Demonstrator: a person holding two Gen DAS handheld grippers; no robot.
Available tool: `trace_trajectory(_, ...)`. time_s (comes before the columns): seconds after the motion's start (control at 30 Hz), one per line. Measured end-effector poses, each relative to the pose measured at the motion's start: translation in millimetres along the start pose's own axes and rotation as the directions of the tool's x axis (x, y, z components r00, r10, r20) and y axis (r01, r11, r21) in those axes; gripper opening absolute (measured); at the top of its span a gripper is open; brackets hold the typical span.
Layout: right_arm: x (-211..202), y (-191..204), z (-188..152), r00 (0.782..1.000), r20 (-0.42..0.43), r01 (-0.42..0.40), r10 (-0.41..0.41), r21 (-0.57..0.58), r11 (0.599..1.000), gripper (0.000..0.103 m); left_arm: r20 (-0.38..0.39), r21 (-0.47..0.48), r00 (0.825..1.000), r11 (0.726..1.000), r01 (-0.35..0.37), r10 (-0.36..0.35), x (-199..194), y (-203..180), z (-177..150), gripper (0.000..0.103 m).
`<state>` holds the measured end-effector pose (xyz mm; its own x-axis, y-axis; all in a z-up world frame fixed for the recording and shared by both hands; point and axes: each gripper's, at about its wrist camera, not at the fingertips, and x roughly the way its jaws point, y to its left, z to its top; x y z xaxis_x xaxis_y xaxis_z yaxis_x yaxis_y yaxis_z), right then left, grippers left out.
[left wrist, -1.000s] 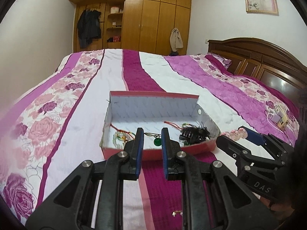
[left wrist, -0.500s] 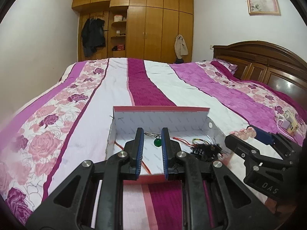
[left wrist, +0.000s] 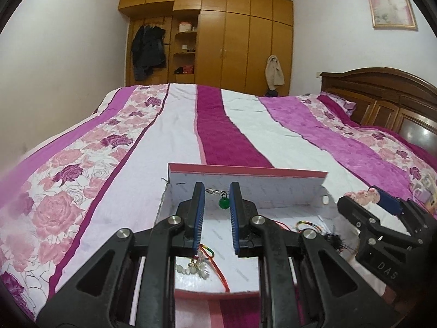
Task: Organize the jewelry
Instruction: 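Carry the earring and the flower clip with both tools into the pink shoebox, then open both tools to drop the earring and clip in the shoebox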
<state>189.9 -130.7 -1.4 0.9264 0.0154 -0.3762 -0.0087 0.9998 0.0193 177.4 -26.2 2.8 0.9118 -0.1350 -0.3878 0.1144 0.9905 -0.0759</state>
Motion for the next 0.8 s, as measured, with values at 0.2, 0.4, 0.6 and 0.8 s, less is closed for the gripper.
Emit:
trace_trajectory(0.2, 24, -6, -1, 0.999, -0.022, 0.044, -0.044, 0.002, 0.999, 0.069, -0.031, 0.002, 0.999, 0.999, -0.033, 0.033, 22, 0, -8, 0.010)
trace_trajectory(0.4, 50, -10, -8, 0.993, -0.094, 0.073, -0.074, -0.009, 0.997, 0.069, -0.128, 0.037, 0.990, 0.998, -0.055, 0.059, 49, -3, -20, 0.010)
trace_trajectory(0.6, 74, -12, -17, 0.977, -0.200, 0.075, -0.077, -0.020, 0.997, 0.069, -0.272, 0.029, 0.961, 0.999, -0.034, 0.041, 72, 0, -33, 0.010)
trace_trajectory(0.8, 87, -14, -25, 0.957, -0.286, 0.046, -0.046, -0.009, 0.999, 0.070, -0.353, 0.010, 0.935, 0.999, -0.035, 0.037, 81, 1, -40, 0.021)
